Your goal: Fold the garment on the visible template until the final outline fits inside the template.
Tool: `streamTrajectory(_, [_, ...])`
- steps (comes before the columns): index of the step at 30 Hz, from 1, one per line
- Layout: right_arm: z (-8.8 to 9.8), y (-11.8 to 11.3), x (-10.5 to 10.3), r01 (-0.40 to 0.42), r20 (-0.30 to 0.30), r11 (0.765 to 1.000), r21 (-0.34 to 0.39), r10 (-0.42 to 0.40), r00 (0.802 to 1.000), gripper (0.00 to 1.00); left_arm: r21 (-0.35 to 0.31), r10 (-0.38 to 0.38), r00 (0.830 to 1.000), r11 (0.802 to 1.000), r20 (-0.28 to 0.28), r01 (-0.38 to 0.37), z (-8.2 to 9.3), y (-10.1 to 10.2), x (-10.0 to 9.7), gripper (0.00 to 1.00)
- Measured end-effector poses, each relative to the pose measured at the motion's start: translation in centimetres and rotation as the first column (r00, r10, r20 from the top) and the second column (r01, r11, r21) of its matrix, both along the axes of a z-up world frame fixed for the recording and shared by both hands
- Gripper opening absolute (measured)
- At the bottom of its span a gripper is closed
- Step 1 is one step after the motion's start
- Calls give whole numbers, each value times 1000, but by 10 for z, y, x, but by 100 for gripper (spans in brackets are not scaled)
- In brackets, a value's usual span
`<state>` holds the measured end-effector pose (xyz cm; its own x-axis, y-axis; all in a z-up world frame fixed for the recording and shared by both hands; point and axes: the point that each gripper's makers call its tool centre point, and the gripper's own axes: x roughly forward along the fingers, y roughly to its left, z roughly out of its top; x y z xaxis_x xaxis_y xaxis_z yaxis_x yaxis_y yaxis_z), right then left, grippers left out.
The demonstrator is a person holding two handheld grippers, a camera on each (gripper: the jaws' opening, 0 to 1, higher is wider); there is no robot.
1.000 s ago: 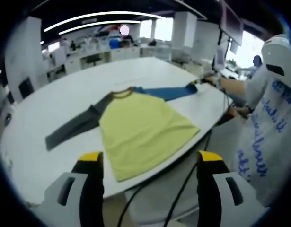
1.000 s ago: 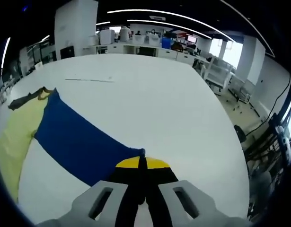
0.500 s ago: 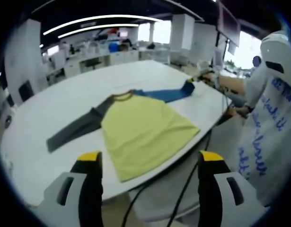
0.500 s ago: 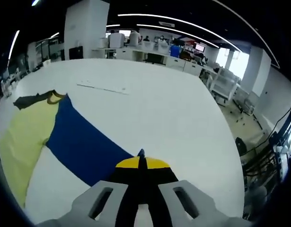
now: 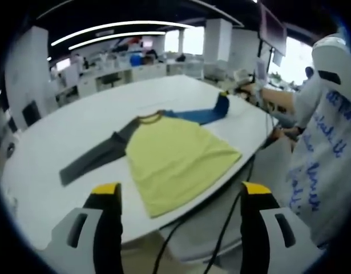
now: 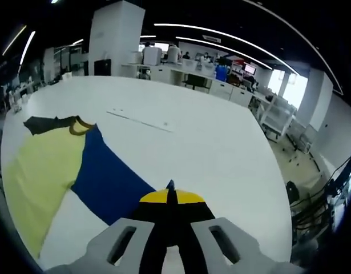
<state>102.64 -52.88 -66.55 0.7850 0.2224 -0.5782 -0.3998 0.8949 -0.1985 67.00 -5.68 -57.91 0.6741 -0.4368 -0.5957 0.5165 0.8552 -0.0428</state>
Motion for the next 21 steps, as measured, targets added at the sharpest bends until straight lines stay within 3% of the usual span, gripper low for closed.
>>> streamTrajectory(14, [33, 55, 12, -94, 60, 996, 4, 94, 994, 2, 3, 9, 1000, 1000, 2, -9, 1, 15, -9, 84])
streamTrajectory(21, [42, 95, 16, -159, 76, 987, 10, 158, 985, 2, 9, 1, 1000, 1000, -5, -1, -1, 18, -12, 86])
